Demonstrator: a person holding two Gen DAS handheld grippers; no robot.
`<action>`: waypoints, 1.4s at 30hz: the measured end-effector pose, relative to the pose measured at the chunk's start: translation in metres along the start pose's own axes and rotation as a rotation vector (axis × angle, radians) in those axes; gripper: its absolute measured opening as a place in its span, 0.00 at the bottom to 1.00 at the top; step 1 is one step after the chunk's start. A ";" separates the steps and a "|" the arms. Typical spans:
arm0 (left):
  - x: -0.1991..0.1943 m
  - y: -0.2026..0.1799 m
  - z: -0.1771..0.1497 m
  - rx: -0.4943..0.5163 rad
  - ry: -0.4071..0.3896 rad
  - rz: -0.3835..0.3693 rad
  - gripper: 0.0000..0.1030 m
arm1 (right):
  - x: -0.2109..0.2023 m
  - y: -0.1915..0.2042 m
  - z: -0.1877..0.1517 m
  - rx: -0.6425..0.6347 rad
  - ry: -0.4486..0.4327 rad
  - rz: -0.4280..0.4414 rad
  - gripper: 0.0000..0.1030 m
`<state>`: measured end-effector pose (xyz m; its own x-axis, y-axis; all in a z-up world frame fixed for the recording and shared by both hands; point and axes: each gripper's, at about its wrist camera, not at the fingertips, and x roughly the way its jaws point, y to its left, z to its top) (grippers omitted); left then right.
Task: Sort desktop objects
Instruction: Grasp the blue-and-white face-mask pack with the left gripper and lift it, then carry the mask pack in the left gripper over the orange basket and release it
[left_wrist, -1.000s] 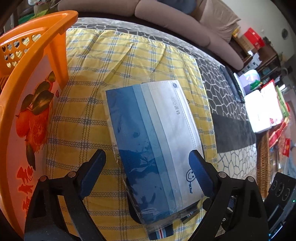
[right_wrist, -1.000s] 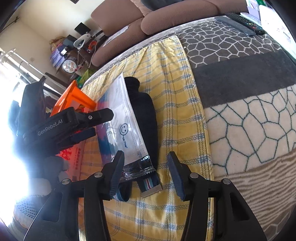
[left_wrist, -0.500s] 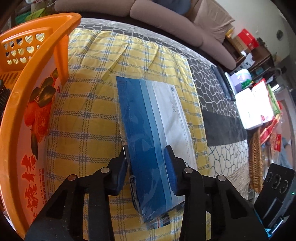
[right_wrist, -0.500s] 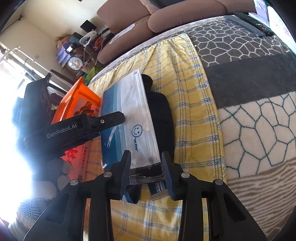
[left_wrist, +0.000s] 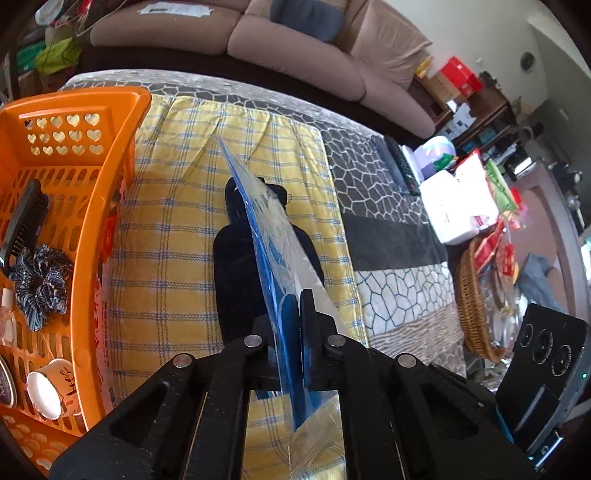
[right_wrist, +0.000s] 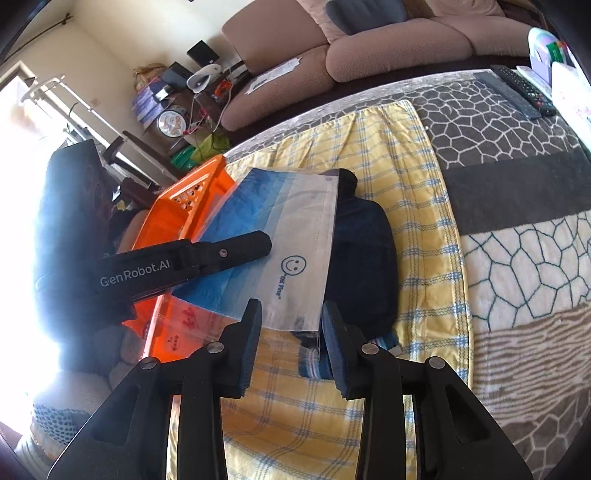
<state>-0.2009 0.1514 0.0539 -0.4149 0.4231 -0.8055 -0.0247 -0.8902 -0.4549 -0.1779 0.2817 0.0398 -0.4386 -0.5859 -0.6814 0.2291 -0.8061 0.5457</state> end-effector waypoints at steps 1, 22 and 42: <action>-0.006 0.000 -0.001 0.000 -0.003 -0.006 0.04 | -0.003 0.005 0.000 -0.008 -0.002 0.000 0.35; -0.143 0.077 -0.012 -0.074 -0.134 -0.078 0.03 | -0.005 0.137 -0.007 -0.156 -0.002 0.077 0.35; -0.146 0.234 -0.035 -0.234 -0.122 0.018 0.03 | 0.119 0.205 -0.032 -0.206 0.157 0.071 0.34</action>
<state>-0.1138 -0.1127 0.0518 -0.5208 0.3717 -0.7685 0.1886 -0.8279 -0.5282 -0.1555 0.0437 0.0550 -0.2788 -0.6347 -0.7207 0.4336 -0.7528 0.4952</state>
